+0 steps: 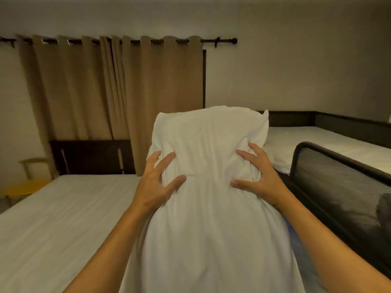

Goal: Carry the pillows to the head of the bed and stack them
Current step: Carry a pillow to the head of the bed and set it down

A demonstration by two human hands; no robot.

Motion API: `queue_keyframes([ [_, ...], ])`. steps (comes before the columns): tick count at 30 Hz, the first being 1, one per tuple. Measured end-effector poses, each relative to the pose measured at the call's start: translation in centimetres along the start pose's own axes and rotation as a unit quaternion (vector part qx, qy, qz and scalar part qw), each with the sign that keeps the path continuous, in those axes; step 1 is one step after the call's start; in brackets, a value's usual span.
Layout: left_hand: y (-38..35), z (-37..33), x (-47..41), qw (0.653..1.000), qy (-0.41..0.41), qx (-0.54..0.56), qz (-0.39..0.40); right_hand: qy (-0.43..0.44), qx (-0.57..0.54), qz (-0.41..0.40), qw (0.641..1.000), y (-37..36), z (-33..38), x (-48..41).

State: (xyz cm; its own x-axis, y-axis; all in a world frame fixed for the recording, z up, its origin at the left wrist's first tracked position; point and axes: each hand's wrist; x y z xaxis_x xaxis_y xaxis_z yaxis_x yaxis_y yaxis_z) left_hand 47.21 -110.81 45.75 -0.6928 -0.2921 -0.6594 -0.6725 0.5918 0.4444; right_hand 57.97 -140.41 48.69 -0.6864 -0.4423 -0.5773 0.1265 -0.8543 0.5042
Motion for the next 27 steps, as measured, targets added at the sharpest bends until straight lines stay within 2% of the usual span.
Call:
queue_keyframes([
  [13, -2.9, 10.2, -11.1, 0.986, 0.091, -0.123, -0.065, 0.046, -0.106, 0.101, 0.988, -10.3, -12.1, -19.8],
  [23, -6.0, 23.5, -23.7, 0.974, 0.135, -0.154, -0.102, 0.081, -0.139, 0.148, 0.976, -20.8, -20.9, -37.4],
  [27, -7.0, 28.5, -31.0, 0.976, 0.125, -0.147, -0.100, 0.088, -0.142, 0.136, 0.977, -23.6, -23.8, -45.2],
])
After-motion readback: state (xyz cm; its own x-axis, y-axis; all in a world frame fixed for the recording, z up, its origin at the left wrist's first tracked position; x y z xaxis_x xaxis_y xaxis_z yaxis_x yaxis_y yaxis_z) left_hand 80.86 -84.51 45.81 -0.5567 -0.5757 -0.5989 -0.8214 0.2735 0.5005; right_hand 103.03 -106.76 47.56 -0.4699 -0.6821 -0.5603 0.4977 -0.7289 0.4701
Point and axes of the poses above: each hand's wrist, its own x-axis away from the middle knuckle, its own y-axis out of the back of the hand, z = x × y, and after that the axes turned 2 degrees about -z, right-handed
